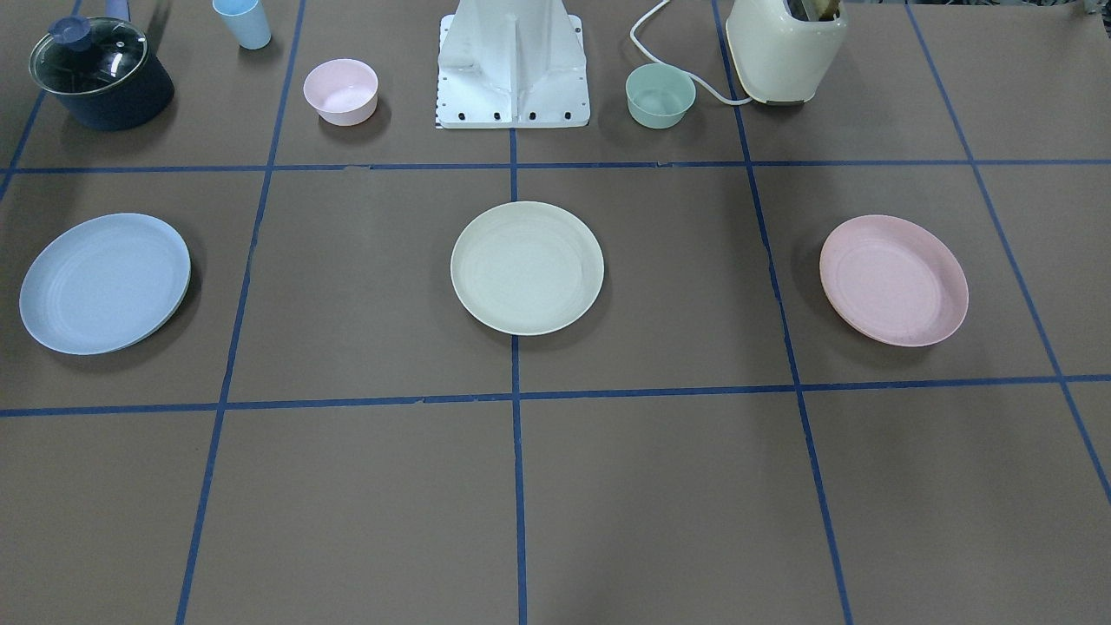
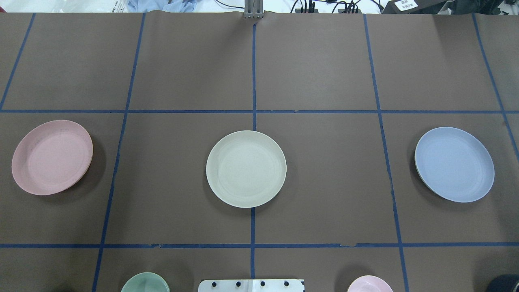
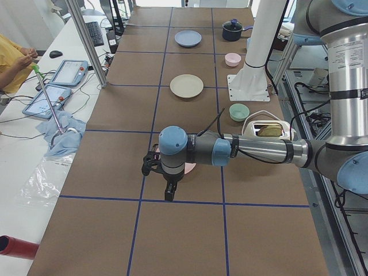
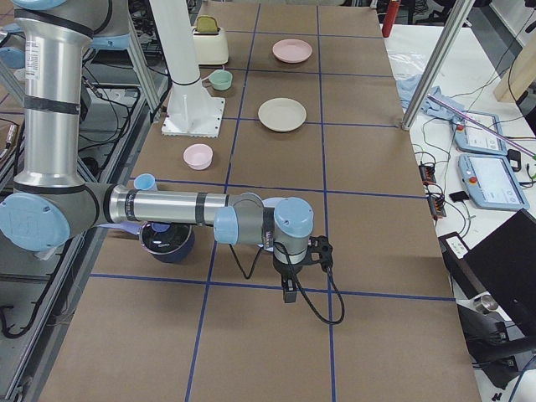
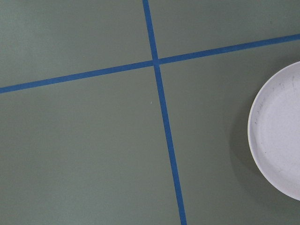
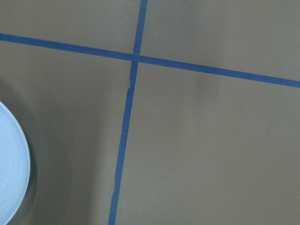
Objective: Stack three plates with pink and blue
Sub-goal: 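Move the left gripper toward the pink plate's rim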
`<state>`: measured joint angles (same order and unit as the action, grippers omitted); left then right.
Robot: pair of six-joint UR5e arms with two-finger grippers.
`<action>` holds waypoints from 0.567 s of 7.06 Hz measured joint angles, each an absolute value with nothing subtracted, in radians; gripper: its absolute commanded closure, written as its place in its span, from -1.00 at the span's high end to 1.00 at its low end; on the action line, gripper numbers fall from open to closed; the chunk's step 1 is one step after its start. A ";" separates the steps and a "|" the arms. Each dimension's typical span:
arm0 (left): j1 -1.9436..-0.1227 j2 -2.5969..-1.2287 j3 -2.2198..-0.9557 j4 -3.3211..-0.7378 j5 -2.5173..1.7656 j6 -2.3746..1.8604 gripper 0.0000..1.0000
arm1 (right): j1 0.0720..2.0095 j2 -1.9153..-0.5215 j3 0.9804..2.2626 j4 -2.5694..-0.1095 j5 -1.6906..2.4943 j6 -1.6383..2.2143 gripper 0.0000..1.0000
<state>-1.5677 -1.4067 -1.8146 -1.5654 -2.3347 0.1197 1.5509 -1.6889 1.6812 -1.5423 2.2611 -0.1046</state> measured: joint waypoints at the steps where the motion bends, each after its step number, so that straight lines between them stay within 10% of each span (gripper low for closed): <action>1: -1.568 -1.407 -1.816 -1.566 -2.335 0.120 1.00 | 1.551 -1.689 1.681 -1.539 2.261 -0.104 1.00; 4: -1.566 -1.408 -1.865 -1.606 -2.332 0.121 1.00 | 1.551 -1.679 1.690 -1.510 2.262 -0.102 1.00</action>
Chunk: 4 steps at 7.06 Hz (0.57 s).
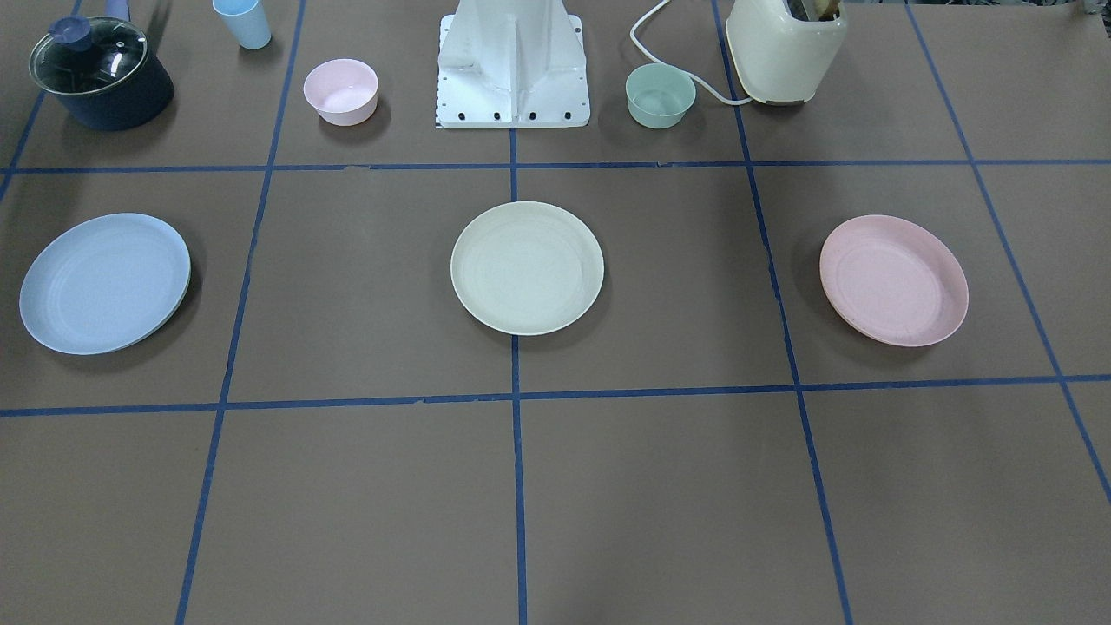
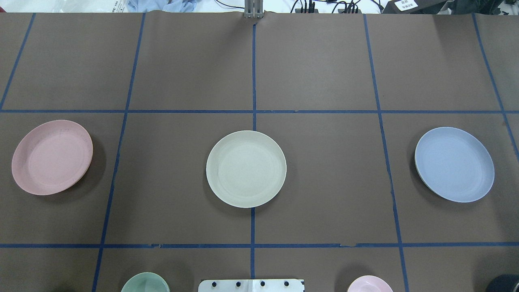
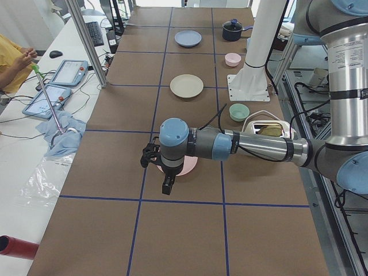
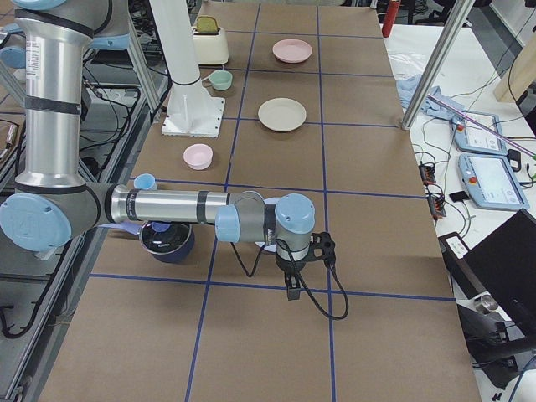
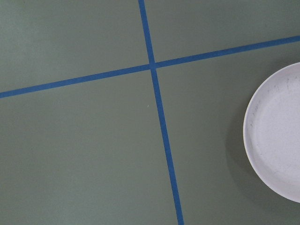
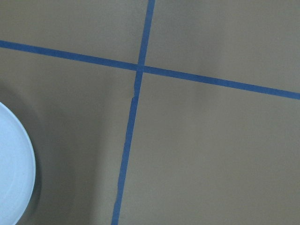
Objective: Stack three plates with pink and blue
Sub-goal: 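Move the left gripper toward the pink plate's rim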
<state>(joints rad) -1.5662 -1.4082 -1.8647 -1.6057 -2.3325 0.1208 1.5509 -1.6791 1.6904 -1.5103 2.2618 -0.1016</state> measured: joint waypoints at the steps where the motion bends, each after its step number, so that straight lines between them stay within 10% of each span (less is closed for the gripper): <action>1: -1.565 -1.409 -1.865 -1.678 -2.330 0.122 1.00 | 1.548 -1.677 1.695 -1.464 2.263 -0.090 1.00; 4: -1.551 -1.450 -1.800 -2.102 -2.345 0.111 1.00 | 1.446 -1.676 1.707 -1.283 2.247 0.127 1.00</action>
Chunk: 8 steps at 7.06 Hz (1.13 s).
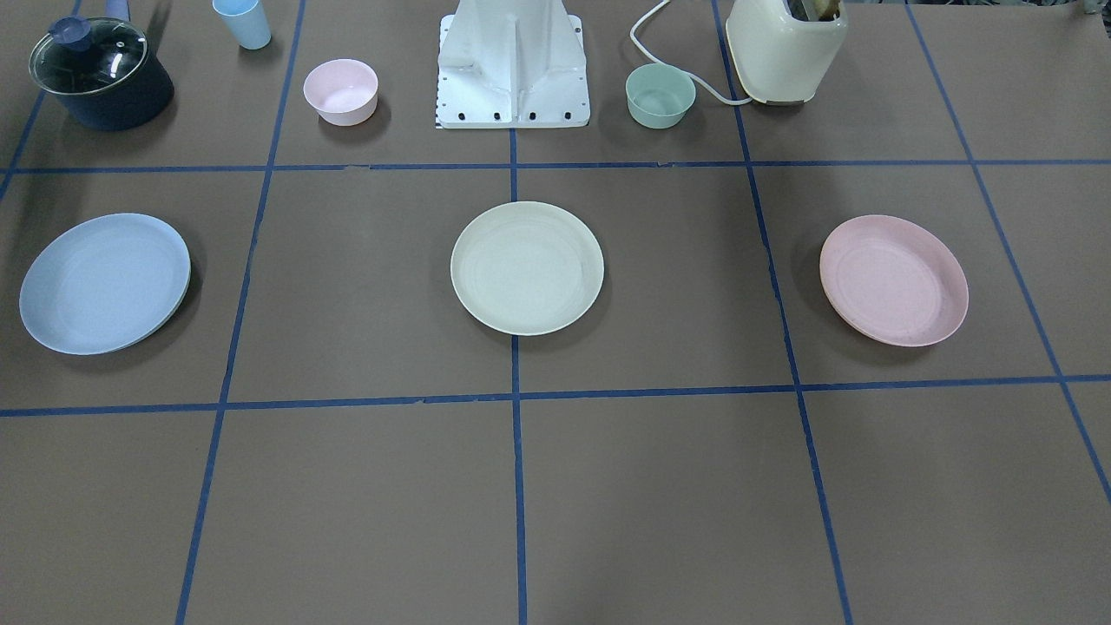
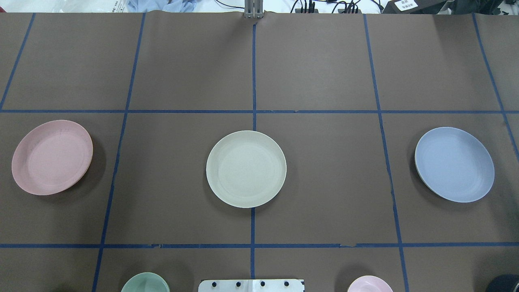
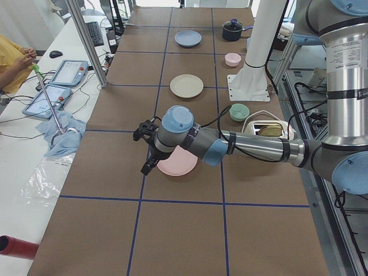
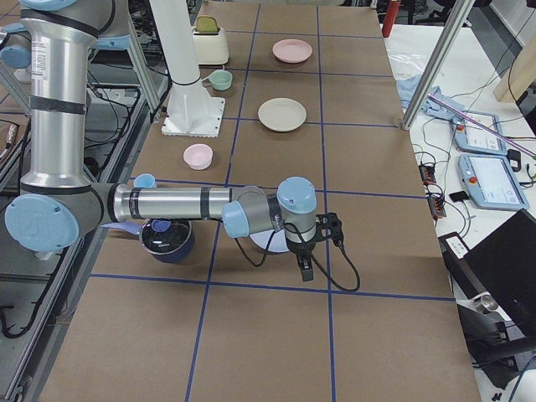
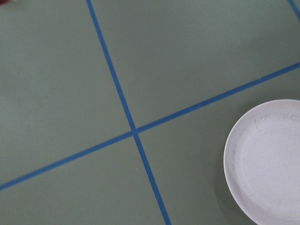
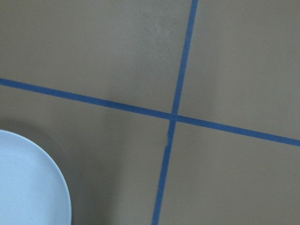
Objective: Stack three plates with pink and blue
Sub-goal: 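Move the left gripper toward the pink plate's rim, then grasp the pink plate's rim with the left gripper and lift it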
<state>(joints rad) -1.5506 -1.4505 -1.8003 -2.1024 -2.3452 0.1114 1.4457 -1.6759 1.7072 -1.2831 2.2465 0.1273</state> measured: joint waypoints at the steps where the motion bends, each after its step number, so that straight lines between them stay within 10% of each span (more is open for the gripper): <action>1: -1.535 -1.473 -1.751 -2.213 -2.379 0.091 1.00 | 1.393 -1.679 1.708 -1.190 2.239 0.255 1.00; 6: -1.180 -1.432 -1.477 -2.820 -2.186 -0.466 0.95 | 1.331 -1.706 1.722 -1.073 2.236 0.394 1.00; 8: -1.025 -1.425 -1.393 -2.976 -1.995 -0.694 0.61 | 1.330 -1.723 1.725 -1.055 2.236 0.394 1.00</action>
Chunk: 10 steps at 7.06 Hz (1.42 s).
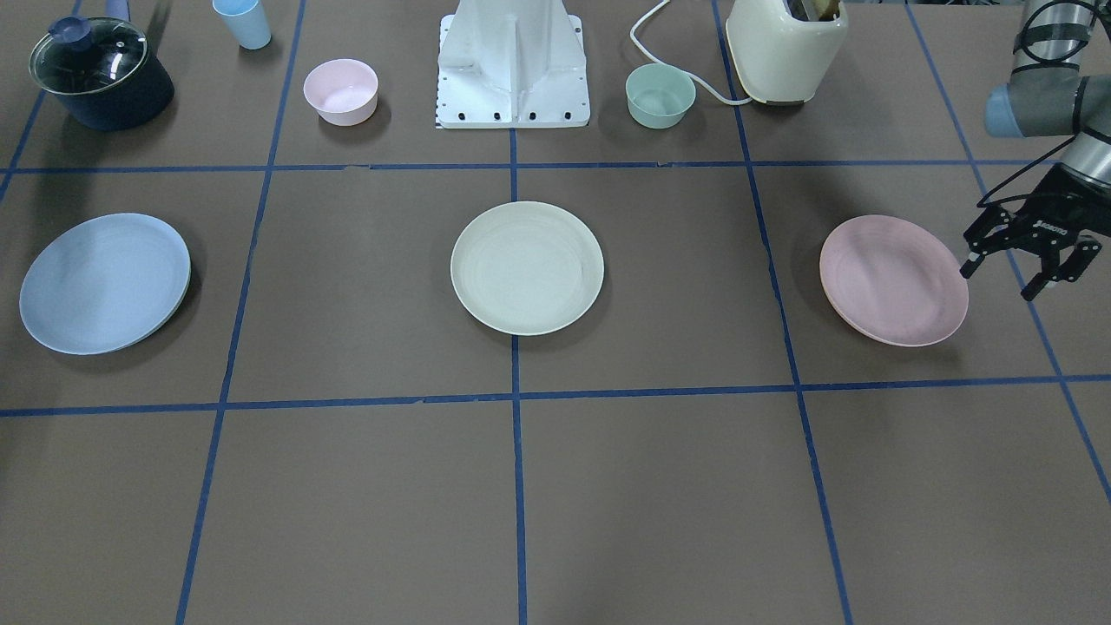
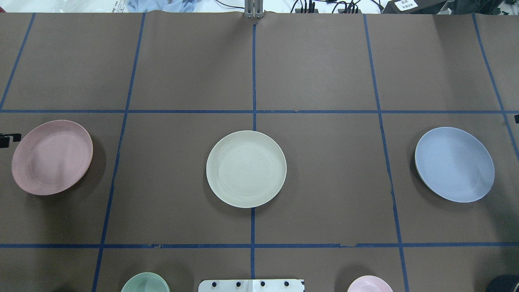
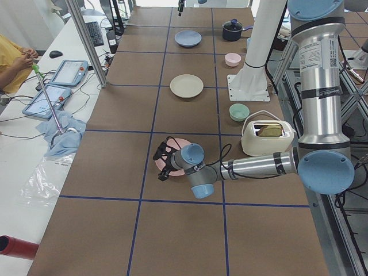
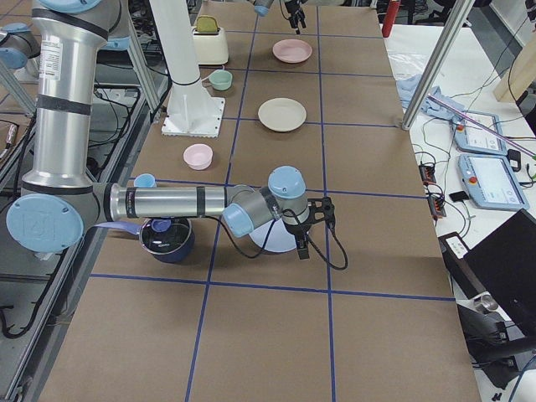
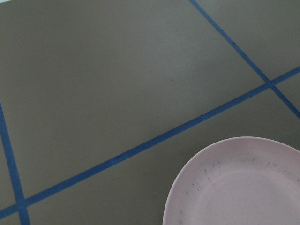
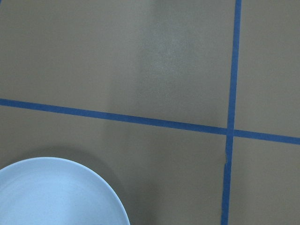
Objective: Stack three plates with pink and blue
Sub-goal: 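Grasp the pink plate's rim with the left gripper and lift it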
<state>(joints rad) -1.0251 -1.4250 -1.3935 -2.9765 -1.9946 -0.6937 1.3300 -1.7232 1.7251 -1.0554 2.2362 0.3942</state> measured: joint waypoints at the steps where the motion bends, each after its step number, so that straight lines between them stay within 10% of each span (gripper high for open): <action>1: -0.977 -1.419 -1.377 -2.997 -1.934 -0.744 0.34 | 1.330 -1.732 1.726 -1.042 2.236 0.394 1.00; 4: -0.933 -1.409 -1.352 -3.011 -1.888 -0.771 -1.00 | 1.330 -1.744 1.726 -1.030 2.235 0.394 1.00; 10: -0.925 -1.405 -1.391 -3.008 -1.911 -0.763 -1.00 | 1.330 -1.746 1.726 -1.029 2.237 0.394 1.00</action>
